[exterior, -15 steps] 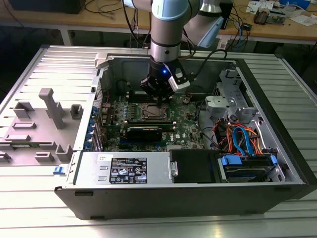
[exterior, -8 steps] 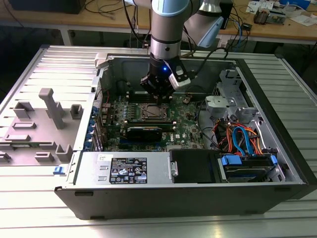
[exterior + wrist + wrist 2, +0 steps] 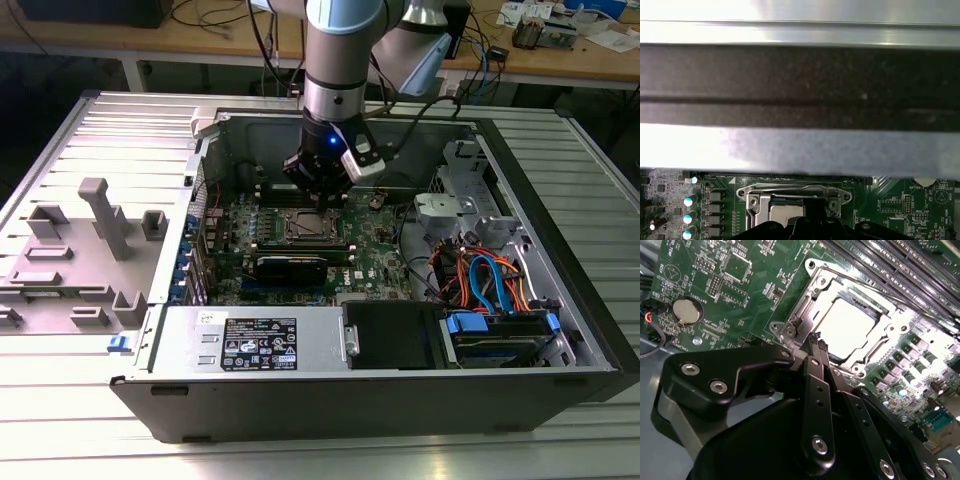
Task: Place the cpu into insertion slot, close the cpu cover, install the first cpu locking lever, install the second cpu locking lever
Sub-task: 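Install the second cpu locking lever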
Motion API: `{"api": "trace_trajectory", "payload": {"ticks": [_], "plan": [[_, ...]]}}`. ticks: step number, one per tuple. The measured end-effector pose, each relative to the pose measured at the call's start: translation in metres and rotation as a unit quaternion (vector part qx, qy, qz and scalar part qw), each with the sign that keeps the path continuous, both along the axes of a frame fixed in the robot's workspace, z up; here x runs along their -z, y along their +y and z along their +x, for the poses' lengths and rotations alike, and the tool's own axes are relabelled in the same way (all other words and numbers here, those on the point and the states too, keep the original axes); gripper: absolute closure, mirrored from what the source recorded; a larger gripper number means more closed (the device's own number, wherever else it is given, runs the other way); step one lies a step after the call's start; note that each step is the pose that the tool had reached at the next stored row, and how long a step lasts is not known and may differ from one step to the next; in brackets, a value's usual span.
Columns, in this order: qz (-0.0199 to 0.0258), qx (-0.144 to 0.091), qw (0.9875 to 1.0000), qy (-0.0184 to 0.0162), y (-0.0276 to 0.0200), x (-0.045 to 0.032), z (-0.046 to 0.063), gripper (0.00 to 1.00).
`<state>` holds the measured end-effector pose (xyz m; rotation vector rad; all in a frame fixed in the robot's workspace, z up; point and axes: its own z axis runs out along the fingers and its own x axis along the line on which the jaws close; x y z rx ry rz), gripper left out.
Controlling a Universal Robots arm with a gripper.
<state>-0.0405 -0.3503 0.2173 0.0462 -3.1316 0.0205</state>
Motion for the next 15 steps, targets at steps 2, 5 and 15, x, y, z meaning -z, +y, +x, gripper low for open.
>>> {"api": "trace_trajectory", "payload": {"ticks": [2,5,15], "plan": [[0.0000,0.000,1.0000,0.0001,-0.0020,0.0001,0.000,0.89],[0.0000,0.000,1.0000,0.0001,-0.0062,0.0001,0.000,0.89],[0.0000,0.000,1.0000,0.0001,-0.0146,-0.0150,0.000,0.89]]}}
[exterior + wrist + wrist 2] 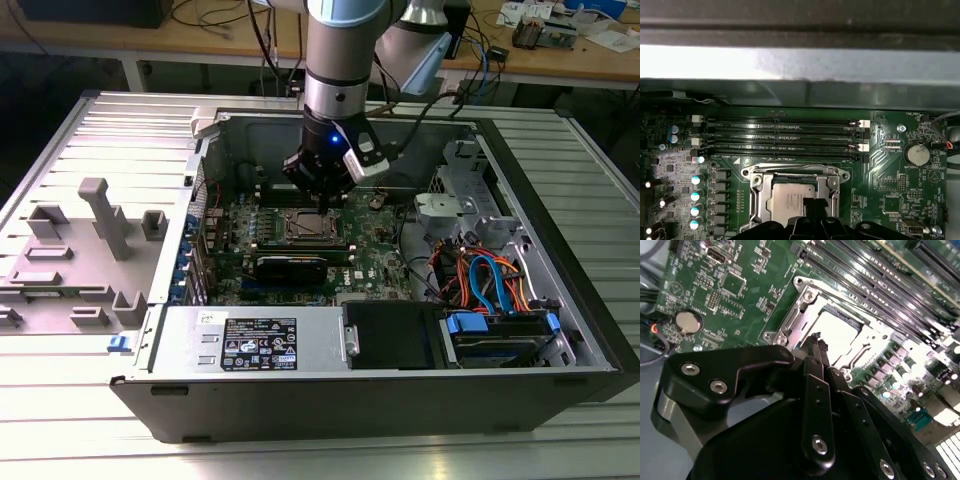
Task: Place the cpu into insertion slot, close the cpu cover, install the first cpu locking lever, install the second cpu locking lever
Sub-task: 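Install the second cpu locking lever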
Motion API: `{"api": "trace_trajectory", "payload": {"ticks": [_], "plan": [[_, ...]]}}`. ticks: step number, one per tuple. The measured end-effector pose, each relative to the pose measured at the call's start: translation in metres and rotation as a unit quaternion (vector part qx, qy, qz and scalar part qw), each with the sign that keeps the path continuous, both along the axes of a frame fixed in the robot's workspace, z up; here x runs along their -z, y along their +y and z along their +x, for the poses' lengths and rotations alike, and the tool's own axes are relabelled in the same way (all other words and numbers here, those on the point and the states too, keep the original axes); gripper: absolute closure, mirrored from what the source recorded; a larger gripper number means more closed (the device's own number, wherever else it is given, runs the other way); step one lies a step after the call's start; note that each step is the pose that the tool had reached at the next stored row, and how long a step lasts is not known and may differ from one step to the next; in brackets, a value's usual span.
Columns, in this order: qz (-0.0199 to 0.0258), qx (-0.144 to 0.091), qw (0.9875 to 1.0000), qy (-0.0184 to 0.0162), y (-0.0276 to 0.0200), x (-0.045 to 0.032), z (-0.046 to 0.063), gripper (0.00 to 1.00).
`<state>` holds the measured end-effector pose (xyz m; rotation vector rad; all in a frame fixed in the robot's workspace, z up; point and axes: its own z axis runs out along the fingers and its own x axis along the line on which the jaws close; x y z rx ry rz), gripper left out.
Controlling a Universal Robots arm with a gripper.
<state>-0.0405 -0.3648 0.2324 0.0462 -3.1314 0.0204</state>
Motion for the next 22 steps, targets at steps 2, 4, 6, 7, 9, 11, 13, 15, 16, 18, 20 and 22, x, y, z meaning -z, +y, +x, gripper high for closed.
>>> {"api": "trace_trajectory", "payload": {"ticks": [2,4,6,7,9,11,13,15,16,18,20,22], "plan": [[0.0000,0.000,1.0000,0.0000,-0.0001,-0.0044,0.000,0.89],[0.0000,0.000,1.0000,0.0000,-0.0015,-0.0046,0.000,0.89],[0.0000,0.000,1.0000,0.0000,-0.0060,-0.0046,0.000,0.89],[0.0000,0.000,1.0000,0.0000,-0.0085,-0.0046,0.000,0.89],[0.0000,0.000,1.0000,-0.0001,-0.0139,-0.0044,0.000,0.89],[0.0000,0.000,1.0000,0.0000,-0.0153,-0.0043,0.000,0.89],[0.0000,0.000,1.0000,0.0000,-0.0165,-0.0040,0.000,0.89],[0.0000,0.000,1.0000,0.0000,-0.0184,-0.0040,0.000,0.89],[-0.0001,0.000,1.0000,0.0000,-0.0195,-0.0040,0.000,0.89],[0.0000,0.000,1.0000,0.0000,-0.0229,-0.0039,0.000,0.89],[0.0000,-0.001,1.0000,0.0000,-0.0269,-0.0039,0.000,0.89],[-0.0001,-0.001,1.0000,0.0000,-0.0281,-0.0044,0.000,0.89]]}}
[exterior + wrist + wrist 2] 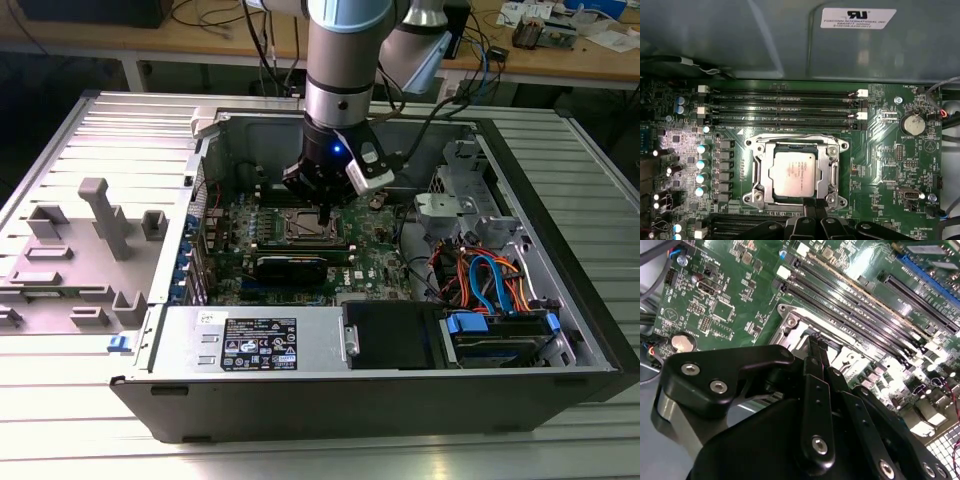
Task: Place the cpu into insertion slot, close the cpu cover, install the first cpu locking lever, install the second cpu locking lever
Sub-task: 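Install the second cpu locking lever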
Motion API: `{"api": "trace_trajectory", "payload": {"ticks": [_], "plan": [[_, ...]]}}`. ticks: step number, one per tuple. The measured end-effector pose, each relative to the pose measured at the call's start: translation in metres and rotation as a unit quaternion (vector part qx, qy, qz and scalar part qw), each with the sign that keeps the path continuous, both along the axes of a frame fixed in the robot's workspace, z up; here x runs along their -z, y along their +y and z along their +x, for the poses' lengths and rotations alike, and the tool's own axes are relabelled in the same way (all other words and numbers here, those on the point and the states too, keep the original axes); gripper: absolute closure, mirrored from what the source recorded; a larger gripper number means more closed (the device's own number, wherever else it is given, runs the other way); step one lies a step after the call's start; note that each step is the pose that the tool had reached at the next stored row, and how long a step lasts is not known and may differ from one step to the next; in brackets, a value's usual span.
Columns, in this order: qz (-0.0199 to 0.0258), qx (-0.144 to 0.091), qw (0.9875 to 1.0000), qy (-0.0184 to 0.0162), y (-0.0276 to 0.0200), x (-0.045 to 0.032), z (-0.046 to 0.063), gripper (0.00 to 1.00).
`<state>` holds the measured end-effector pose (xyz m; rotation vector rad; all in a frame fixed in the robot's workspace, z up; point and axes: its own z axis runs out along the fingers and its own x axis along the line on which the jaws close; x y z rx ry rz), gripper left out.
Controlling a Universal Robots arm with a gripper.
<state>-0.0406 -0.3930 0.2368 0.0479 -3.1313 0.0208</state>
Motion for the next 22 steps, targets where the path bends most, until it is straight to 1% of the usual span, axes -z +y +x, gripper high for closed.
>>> {"api": "trace_trajectory", "payload": {"ticks": [2,4,5,7,8,9,11,14,17,19,22], "plan": [[-0.0005,0.000,1.0000,0.0000,-0.0002,-0.0027,0.0000,0.89],[-0.0012,0.000,1.0000,-0.0001,-0.0003,-0.0032,-0.0003,0.89],[-0.0030,0.000,1.0000,0.0000,-0.0006,-0.0034,-0.0004,0.89],[-0.0087,0.000,1.0000,0.0000,-0.0014,-0.0033,-0.0007,0.89],[-0.0139,0.000,0.9999,-0.0001,-0.0019,-0.0033,-0.0007,0.89],[-0.0148,0.000,0.9999,0.0000,-0.0023,-0.0032,-0.0009,0.89],[-0.0157,-0.001,0.9999,0.0000,-0.0032,-0.0032,-0.0014,0.89],[-0.0158,-0.002,0.9999,0.0004,-0.0053,-0.0031,-0.0030,0.89],[-0.0157,-0.010,0.9998,0.0008,-0.0065,-0.0026,-0.0048,0.89],[-0.0159,-0.021,0.9997,0.0008,-0.0077,-0.0025,-0.0065,0.89],[-0.0144,-0.023,0.9996,0.0007,-0.0096,-0.0023,-0.0079,0.89]]}}
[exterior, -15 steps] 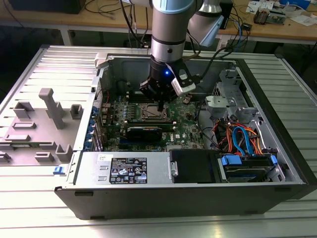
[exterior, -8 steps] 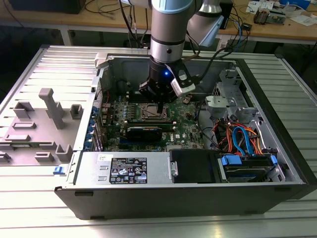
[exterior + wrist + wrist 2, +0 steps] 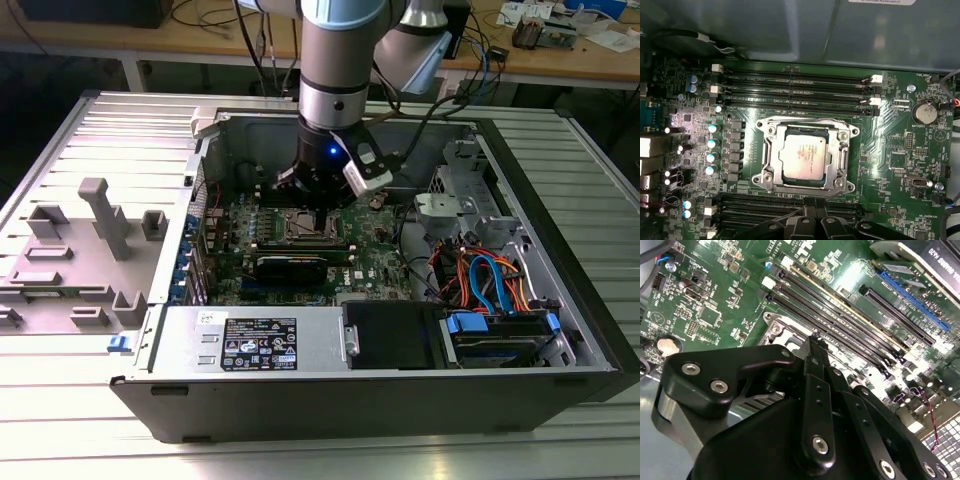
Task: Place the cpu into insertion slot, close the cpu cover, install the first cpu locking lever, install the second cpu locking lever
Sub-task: 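Install the second cpu locking lever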
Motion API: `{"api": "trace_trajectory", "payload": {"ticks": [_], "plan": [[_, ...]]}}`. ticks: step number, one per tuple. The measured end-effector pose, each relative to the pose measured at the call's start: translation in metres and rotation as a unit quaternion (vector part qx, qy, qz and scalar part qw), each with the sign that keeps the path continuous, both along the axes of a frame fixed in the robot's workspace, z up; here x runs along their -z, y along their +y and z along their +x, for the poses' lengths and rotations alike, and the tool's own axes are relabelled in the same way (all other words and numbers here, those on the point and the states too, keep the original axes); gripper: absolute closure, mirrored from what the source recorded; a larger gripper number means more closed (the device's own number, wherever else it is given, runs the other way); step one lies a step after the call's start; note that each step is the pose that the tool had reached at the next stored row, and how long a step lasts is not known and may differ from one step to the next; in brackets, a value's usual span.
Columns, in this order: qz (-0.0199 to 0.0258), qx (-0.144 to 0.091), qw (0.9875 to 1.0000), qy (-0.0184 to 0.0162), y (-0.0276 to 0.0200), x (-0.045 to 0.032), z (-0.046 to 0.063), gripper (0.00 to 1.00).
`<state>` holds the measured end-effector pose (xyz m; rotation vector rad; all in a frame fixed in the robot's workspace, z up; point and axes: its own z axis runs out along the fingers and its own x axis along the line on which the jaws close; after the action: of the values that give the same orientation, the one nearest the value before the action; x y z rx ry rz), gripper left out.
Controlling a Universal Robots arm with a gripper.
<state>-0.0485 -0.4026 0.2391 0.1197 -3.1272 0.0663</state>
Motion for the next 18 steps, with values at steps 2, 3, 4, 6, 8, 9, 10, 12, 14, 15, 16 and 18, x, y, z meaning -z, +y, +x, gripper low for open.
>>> {"api": "trace_trajectory", "payload": {"ticks": [2,3,4,6,8,9,10,12,14,15,16,18], "plan": [[0.0008,-0.001,1.0000,0.0000,-0.0045,0.0001,-0.004,0.89],[0.0015,-0.002,1.0000,0.0000,-0.0082,0.0001,-0.007,0.89],[0.0018,-0.002,1.0000,0.0000,-0.0103,0.0001,-0.009,0.89],[0.0025,-0.003,1.0000,0.0000,-0.0124,0.0001,-0.012,0.89],[0.0035,-0.003,1.0000,0.0000,-0.0134,0.0002,-0.015,0.89],[0.0041,-0.003,1.0000,0.0000,-0.0135,0.0002,-0.016,0.89],[0.0052,-0.004,1.0000,0.0000,-0.0136,0.0004,-0.017,0.89],[0.0065,-0.004,1.0000,0.0000,-0.0136,0.0010,-0.018,0.89],[0.0077,-0.004,1.0000,0.0000,-0.0143,0.0029,-0.019,0.89],[0.0079,-0.004,1.0000,0.0000,-0.0147,0.0040,-0.019,0.89],[0.0083,-0.004,1.0000,0.0000,-0.0151,0.0048,-0.019,0.89],[0.0089,-0.004,1.0000,0.0000,-0.0156,0.0054,-0.019,0.89]]}}
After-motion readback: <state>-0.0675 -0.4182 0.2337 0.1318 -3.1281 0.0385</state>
